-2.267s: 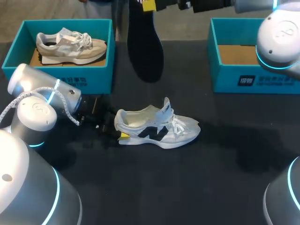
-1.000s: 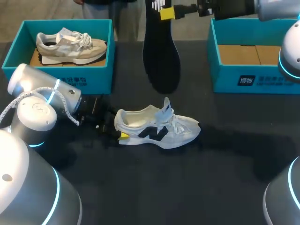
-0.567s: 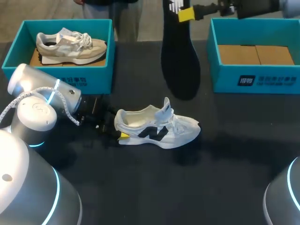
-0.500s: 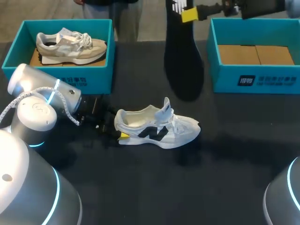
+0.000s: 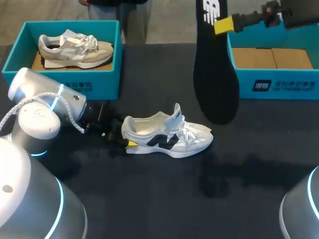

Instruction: Take the shoe out of the shoebox, open the shoe tongue, remove and reinsert the insole, then place the shoe into the shoebox

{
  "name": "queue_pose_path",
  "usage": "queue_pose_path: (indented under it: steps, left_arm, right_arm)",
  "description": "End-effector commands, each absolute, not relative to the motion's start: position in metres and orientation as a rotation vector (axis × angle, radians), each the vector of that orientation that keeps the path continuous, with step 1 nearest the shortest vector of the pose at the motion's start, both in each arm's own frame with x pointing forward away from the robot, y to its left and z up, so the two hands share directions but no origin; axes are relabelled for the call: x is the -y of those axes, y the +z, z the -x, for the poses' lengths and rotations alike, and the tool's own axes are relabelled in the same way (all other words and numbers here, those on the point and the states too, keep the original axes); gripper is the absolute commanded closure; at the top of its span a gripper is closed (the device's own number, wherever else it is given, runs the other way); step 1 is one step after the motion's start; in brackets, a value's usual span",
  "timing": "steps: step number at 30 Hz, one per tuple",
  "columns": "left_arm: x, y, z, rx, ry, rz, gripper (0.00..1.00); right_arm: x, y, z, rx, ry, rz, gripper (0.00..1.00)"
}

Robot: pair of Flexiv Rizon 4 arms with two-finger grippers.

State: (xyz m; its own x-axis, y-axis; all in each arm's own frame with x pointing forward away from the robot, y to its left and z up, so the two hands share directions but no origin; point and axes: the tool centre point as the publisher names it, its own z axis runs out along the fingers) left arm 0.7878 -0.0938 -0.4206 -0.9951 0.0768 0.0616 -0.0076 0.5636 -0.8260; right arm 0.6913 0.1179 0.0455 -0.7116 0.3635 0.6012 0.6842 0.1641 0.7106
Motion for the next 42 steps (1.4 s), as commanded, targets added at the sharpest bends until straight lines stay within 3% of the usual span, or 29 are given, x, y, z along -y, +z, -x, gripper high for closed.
queue_pose_path:
  steps: [1, 42]
  left_arm:
    - [0.095, -0.426, -0.787, 2.698, 1.421, 0.060, 1.00]
    - [0.095, -0.426, -0.787, 2.698, 1.421, 0.060, 1.00]
  right_arm:
    - [-0.109, 0.040, -0.671, 2.129, -1.592, 1.033, 1.00]
    - [-0.123, 0.030, -0.648, 2.067, -1.589, 1.055, 1.00]
